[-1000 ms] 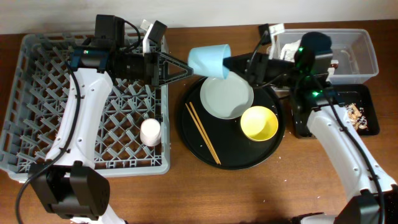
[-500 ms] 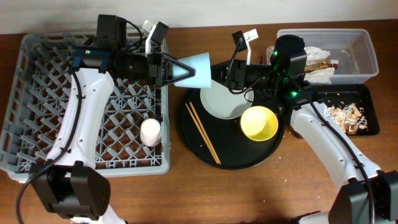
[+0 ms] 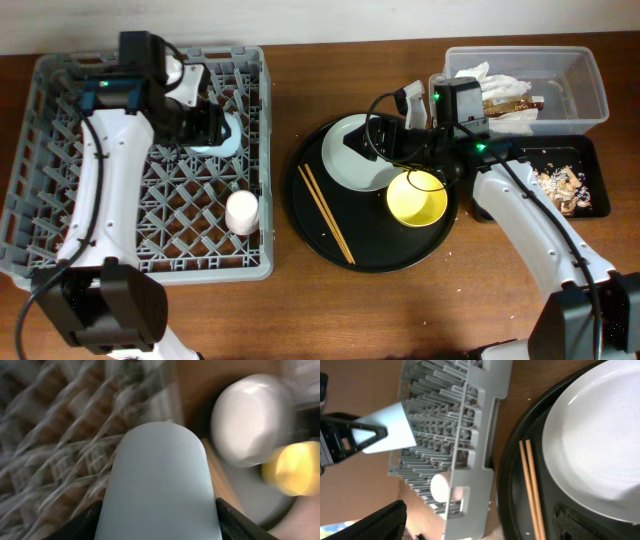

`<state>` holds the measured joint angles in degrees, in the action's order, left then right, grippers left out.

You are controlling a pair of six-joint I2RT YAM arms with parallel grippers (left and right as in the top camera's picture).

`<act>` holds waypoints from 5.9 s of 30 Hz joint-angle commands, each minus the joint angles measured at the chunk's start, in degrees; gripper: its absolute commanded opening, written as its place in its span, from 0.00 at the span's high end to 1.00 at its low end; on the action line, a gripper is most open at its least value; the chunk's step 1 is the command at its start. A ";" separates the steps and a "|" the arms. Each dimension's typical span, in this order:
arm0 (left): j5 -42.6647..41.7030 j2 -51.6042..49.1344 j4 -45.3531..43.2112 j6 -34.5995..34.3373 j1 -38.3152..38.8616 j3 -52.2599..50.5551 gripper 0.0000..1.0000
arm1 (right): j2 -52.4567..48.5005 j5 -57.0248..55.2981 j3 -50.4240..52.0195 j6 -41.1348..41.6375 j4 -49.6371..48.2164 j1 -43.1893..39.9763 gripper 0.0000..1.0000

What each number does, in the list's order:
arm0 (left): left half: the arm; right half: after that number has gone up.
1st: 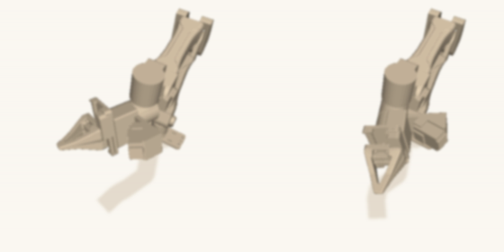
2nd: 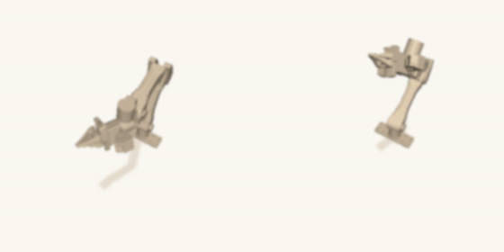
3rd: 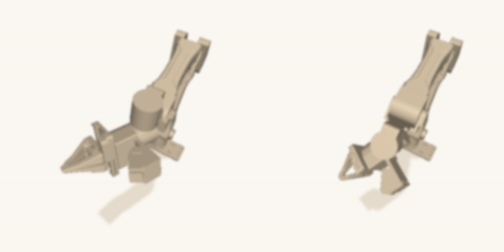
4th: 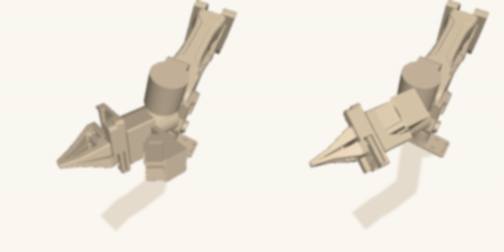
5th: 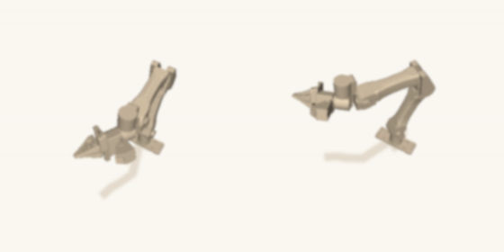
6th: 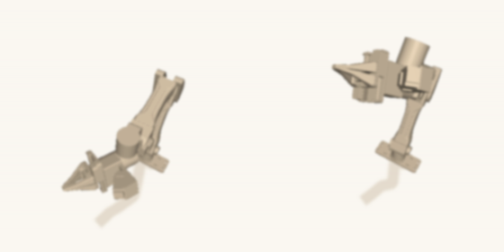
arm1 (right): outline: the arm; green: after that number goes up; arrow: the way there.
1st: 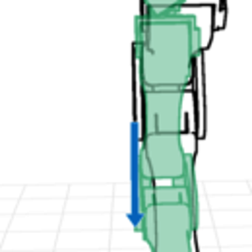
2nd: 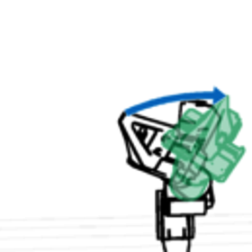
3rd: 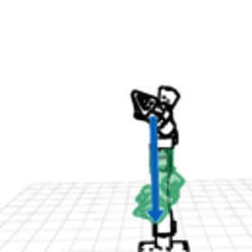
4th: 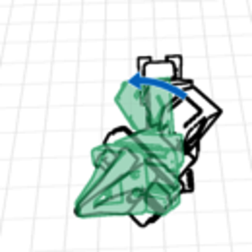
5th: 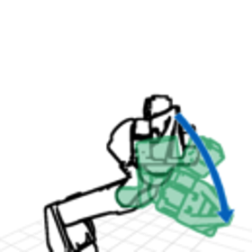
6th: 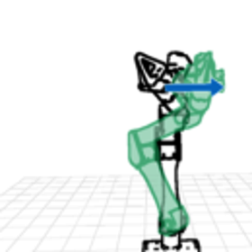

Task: Sort waste into correct bins and load items into the dishwasher rack

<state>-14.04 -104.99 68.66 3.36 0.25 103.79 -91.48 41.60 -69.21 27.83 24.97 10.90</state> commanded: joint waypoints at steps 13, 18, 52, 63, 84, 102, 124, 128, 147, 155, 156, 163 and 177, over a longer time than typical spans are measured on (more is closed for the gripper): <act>18.80 -12.09 4.24 -7.02 13.09 5.01 0.41 | -0.13 -4.42 -0.13 -2.14 3.41 -0.11 0.02; 19.87 -17.03 4.20 -7.02 12.83 5.01 0.03 | -0.13 -4.63 -0.13 -2.60 4.90 -0.09 0.02; 4.02 -37.55 2.62 -15.98 43.28 31.32 0.48 | 2.60 -29.88 -28.26 -8.11 51.32 -29.62 0.02; 3.76 -42.25 3.02 -16.68 45.24 31.15 0.72 | 2.58 -29.90 -28.06 -8.13 51.01 -29.62 0.02; 35.47 -27.89 28.06 -12.26 13.81 75.87 0.99 | -9.05 -27.50 -28.06 -8.09 47.84 -12.68 0.02; 80.76 -9.55 -24.98 -25.97 13.62 9.60 0.99 | -9.29 -27.50 -28.06 -8.07 45.66 -12.68 0.02; 87.76 -27.32 -28.98 -22.80 17.44 9.60 0.99 | -9.29 -27.50 -28.06 -8.09 45.66 -12.68 0.01; 86.73 -27.34 -28.98 -21.46 17.07 9.60 0.99 | -9.29 -27.50 -28.06 -8.09 45.66 -12.68 0.01; 86.27 -28.83 -28.76 -16.48 23.56 9.62 0.66 | -9.29 -27.50 -28.06 -8.09 45.66 -12.68 0.02; 69.46 -26.01 -25.42 -11.17 23.58 14.62 0.62 | -9.29 -27.50 -28.06 -8.09 45.66 -12.68 0.02; 60.22 -23.87 -22.45 -11.13 23.12 17.90 0.59 | -9.29 -27.50 -28.06 -8.09 45.66 -12.68 0.02; -1.42 -20.65 -11.98 -15.08 -0.87 26.86 0.43 | -9.29 -27.50 -28.06 -8.09 45.66 -12.68 0.01; 6.45 -28.41 -8.57 -12.70 -6.43 26.53 0.42 | -9.29 -27.50 -28.06 -8.09 45.66 -12.68 0.02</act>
<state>-8.56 -131.90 60.23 -10.24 -5.98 130.28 -100.57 14.41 -97.54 19.68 70.63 -2.24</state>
